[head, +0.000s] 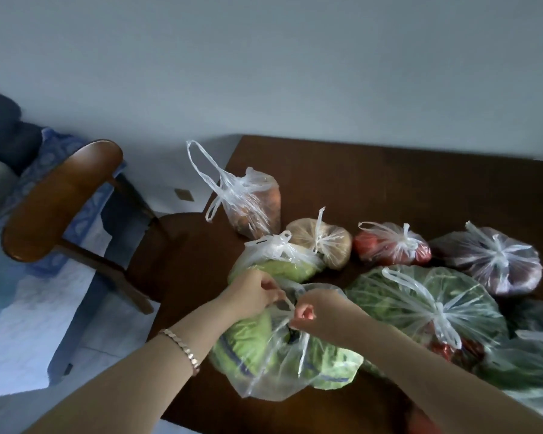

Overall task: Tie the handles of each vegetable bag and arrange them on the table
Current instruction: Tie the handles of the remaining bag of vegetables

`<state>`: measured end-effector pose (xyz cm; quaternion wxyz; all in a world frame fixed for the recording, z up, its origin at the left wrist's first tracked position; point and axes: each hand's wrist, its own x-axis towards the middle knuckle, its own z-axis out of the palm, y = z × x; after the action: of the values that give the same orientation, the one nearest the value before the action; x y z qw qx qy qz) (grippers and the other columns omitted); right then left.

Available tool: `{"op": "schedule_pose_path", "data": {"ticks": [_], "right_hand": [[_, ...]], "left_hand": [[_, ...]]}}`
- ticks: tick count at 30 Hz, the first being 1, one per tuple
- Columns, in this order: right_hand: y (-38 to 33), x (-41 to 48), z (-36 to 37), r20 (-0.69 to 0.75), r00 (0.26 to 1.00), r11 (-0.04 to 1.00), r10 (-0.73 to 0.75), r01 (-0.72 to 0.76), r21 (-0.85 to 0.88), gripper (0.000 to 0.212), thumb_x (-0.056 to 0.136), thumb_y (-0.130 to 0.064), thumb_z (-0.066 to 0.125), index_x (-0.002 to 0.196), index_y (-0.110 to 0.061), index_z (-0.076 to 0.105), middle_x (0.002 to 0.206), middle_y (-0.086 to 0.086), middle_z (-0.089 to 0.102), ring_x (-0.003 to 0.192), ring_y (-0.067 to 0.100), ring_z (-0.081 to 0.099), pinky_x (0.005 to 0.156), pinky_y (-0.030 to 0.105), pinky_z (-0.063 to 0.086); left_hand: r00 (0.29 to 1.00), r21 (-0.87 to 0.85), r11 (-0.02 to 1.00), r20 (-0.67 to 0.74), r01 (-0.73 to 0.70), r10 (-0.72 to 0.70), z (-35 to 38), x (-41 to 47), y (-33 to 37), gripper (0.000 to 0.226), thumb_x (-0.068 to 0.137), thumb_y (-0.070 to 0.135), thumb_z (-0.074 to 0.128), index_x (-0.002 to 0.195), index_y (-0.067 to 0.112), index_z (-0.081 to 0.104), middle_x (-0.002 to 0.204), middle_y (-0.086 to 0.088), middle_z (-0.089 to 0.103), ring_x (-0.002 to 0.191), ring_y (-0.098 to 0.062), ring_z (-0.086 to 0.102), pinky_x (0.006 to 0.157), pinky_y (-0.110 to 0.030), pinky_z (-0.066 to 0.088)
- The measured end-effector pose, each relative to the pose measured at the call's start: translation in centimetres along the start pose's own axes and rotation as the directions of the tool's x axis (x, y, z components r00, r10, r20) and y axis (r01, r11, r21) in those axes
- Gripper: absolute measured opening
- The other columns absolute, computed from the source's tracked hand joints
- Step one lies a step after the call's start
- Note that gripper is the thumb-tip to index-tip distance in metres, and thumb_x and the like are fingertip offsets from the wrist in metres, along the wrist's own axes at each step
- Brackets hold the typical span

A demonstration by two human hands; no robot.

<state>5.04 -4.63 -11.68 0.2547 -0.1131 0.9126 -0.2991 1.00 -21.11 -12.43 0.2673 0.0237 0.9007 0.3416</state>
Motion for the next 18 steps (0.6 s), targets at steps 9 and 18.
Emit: {"op": "schedule_pose_path", "data": {"ticks": [9, 18], "right_hand": [[-5.2, 7.9, -7.6, -0.268, 0.962, 0.995, 0.051, -0.026, 0.096, 0.016, 0.085, -0.035, 0.059, 0.085, -0.02, 0.064, 0.088, 0.0, 0.067, 0.082, 0.017, 0.062, 0.073, 0.033, 0.051], [-12.9, 21.2, -5.3, -0.404, 0.89, 0.975, 0.214, -0.219, 0.034, 0.073, 0.079, -0.053, 0.059, 0.138, -0.026, 0.026, 0.136, 0.007, 0.035, 0.127, 0.025, 0.035, 0.105, 0.038, 0.036]], "left_hand": [[0.879, -0.117, 0.989, -0.457, 0.094, -0.138, -9.5, 5.0, -1.9, 0.027, 0.087, 0.006, 0.049, 0.111, -0.003, 0.057, 0.114, -0.022, 0.06, 0.103, -0.034, 0.058, 0.088, -0.04, 0.047], [0.974, 0.277, 0.96, -0.226, 0.049, 0.016, -15.0, 12.7, -7.5, 0.047, 0.081, 0.022, 0.065, 0.122, 0.022, 0.042, 0.127, -0.009, 0.04, 0.108, -0.025, 0.054, 0.091, -0.036, 0.049]]}}
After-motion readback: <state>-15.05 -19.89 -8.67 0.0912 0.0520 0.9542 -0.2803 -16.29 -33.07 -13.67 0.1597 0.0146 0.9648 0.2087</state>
